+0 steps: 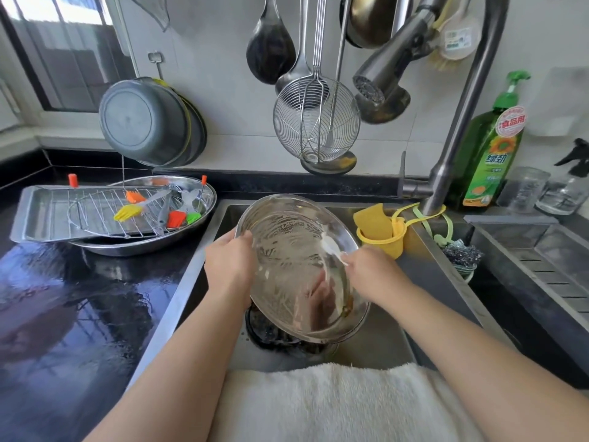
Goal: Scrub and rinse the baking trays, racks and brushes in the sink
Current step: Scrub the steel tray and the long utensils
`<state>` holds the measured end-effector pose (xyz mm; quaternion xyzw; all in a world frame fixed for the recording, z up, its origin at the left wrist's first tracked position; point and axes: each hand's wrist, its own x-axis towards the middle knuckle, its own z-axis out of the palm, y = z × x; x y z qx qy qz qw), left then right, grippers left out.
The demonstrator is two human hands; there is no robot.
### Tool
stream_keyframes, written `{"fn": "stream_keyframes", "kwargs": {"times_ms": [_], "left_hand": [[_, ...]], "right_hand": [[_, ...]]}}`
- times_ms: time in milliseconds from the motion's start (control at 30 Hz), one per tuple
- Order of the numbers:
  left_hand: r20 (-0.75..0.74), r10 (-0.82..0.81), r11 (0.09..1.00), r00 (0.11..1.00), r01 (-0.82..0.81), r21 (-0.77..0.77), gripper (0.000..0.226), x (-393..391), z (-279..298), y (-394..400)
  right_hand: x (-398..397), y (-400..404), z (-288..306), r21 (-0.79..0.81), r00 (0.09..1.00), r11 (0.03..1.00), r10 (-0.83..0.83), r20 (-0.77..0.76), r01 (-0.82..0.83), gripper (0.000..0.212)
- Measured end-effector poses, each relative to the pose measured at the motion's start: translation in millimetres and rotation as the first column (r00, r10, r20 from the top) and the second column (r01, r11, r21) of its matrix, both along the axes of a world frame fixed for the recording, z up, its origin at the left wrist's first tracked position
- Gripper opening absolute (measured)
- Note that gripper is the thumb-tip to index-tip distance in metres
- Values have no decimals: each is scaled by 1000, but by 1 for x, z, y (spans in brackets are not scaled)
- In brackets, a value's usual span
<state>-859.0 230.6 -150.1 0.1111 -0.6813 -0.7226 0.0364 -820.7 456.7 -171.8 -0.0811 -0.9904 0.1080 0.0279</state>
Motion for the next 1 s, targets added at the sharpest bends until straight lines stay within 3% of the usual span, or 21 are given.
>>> {"fn": "stream_keyframes", "kwargs": {"times_ms": [67, 133, 200, 267, 400, 433, 567, 733, 867, 933, 1000], "left_hand": [[-29, 4, 1000, 1000, -3, 2, 20, 2, 0, 2], [-14, 13, 1000, 1000, -13, 9, 27, 3, 2, 2], [24, 35, 999, 999, -36, 32, 35, 0, 3, 1], [32, 37, 998, 999, -39, 54, 21, 3, 6, 2], [26, 51, 995, 998, -53, 81, 18, 3, 4, 0], [35, 72, 994, 997, -75, 77, 14, 2, 3, 0], [43, 98, 985, 994, -103, 142, 23, -3, 2, 1], [34, 116, 987, 993, -119, 110, 22, -1, 3, -1], [59, 114, 979, 992, -123, 163, 13, -1, 3, 2], [29, 96, 989, 995, -99, 106, 14, -1, 1, 4], [19, 121, 989, 992, -122, 78, 23, -3, -2, 1]], "right_hand": [[6, -2, 0, 12, 998, 1000, -4, 66, 3, 34], [13, -9, -2, -82, 995, 996, 43, 91, -36, 35], [9, 1, 2, -129, 997, 991, -15, 78, 25, 33], [6, 7, 5, -82, 995, 993, -78, 54, 83, 31], [21, -21, 3, -259, 973, 961, 146, 179, -97, 29], [22, -22, 1, -251, 968, 961, 167, 187, -117, 30], [10, 1, 6, -21, 994, 998, -55, 90, 57, 28], [22, -15, 4, -182, 972, 979, 125, 197, -89, 31], [8, 1, 9, -13, 989, 995, -100, 107, 102, 32], [14, -9, 9, -60, 985, 998, -3, 175, 14, 29], [27, -24, 9, -206, 952, 974, 150, 266, -96, 26]]}}
